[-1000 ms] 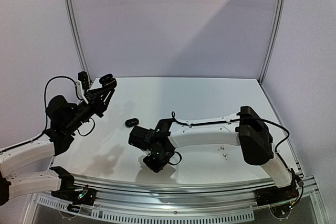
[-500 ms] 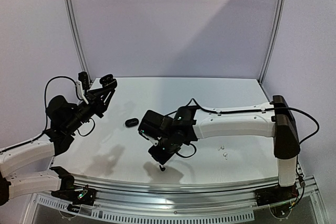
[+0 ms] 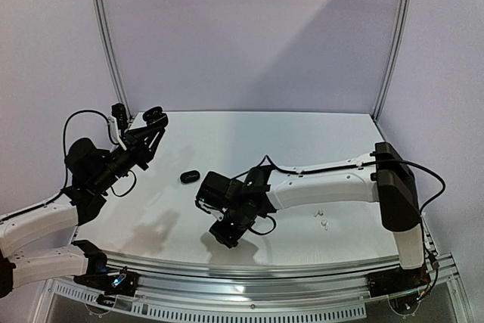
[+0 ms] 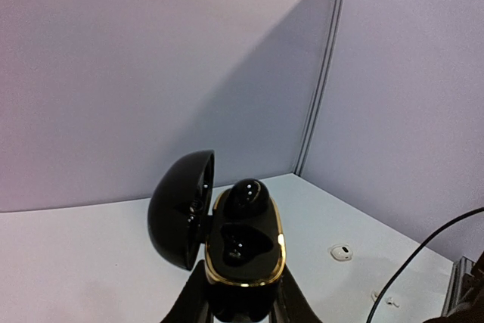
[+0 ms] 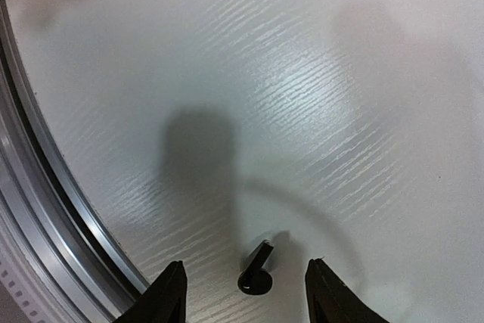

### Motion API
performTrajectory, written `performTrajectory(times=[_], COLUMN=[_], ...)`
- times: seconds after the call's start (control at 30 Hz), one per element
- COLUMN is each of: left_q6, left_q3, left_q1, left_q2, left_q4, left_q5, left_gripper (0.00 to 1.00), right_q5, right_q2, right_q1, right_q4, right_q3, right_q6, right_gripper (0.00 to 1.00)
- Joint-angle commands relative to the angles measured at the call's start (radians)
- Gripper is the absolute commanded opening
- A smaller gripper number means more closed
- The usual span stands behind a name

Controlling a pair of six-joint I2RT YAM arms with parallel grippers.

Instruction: Insert the wireless bluetooth earbuds into the charging case

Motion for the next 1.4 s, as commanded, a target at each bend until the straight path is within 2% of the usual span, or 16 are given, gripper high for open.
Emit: performTrajectory(times=[0.0, 0.23, 0.4, 0.63, 0.87, 1.07, 1.27, 1.37], left_q6=[0.015, 0.014, 0.013, 0.013, 0.015, 0.015, 0.013, 0.015], left_q3=[-0.01, -0.008, -0.008, -0.008, -0.009, -0.009, -0.011, -0.011], left_q1=[0.001, 0.001, 0.001, 0.001, 0.001, 0.001, 0.001, 0.001], left_q2=[-0.005, -0.001, 0.002, 0.001, -0.003, -0.005, -0.008, -0.012], left_q4=[0.012, 0.013, 0.015, 0.016, 0.015, 0.013, 0.015, 0.014], left_q5=[0.004, 0.002, 0.002, 0.0, 0.001, 0.001, 0.0, 0.001], left_gripper=[0.0, 0.0, 0.0, 0.0, 0.0, 0.0, 0.0, 0.0], right_q5=[-0.023, -0.052, -0.066, -0.063, -0.065, -0.225, -0.643, -0.788], right_q2=[0.044, 0.068, 0.071, 0.071, 0.079, 0.043, -0.033, -0.026], right_q1=[-0.006, -0.007, -0.006, -0.006, -0.009, -0.052, -0.16, -0.194], right_q4=[-0.009, -0.037, -0.054, -0.075, -0.049, 0.003, 0.239, 0.319], right_q3=[-0.024, -0.038, -0.048, -0.054, -0.048, -0.078, -0.259, -0.317], right_q6=[-0.016, -0.021, -0.023, -0.015, -0.01, 0.029, 0.175, 0.255], right_gripper=[0.54, 0.49, 0.36, 0.3, 0.12, 0.06, 0.05, 0.05])
